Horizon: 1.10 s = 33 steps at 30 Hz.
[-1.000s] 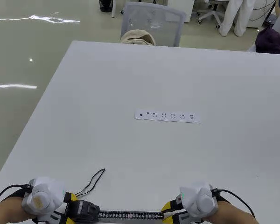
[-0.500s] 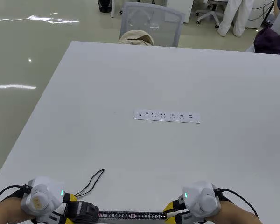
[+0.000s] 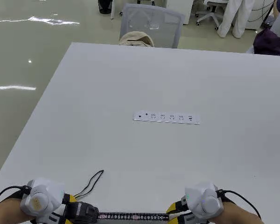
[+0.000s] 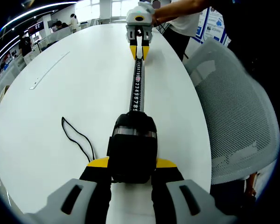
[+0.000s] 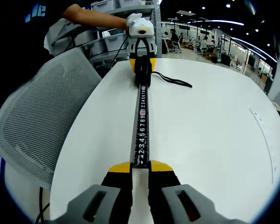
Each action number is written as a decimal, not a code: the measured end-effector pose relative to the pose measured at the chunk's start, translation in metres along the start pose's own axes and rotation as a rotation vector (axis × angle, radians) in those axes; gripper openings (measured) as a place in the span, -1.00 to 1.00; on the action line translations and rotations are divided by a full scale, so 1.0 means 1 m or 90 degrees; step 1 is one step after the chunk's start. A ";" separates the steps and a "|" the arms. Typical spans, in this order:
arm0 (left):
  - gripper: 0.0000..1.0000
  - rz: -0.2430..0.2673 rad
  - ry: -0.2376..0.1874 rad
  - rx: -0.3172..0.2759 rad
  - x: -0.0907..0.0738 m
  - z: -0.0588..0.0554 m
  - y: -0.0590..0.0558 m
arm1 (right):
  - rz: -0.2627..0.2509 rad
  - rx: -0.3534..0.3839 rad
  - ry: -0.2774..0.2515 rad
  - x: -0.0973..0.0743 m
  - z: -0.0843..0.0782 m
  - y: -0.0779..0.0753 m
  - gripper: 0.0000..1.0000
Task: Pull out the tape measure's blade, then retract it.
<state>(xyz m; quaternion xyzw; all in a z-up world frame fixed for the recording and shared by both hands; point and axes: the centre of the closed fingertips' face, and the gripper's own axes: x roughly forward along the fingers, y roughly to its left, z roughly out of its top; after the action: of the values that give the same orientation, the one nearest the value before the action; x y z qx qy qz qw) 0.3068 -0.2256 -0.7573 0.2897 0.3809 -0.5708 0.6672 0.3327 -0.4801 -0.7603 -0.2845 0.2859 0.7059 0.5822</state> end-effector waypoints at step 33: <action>-0.43 -0.003 0.007 0.007 0.001 0.002 0.000 | -0.010 0.009 0.032 -0.004 -0.021 0.003 -0.80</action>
<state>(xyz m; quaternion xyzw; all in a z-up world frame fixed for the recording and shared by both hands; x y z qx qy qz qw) 0.3072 -0.2280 -0.7568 0.2957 0.3822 -0.5730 0.6619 0.3316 -0.4986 -0.7707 -0.3006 0.3032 0.6917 0.5824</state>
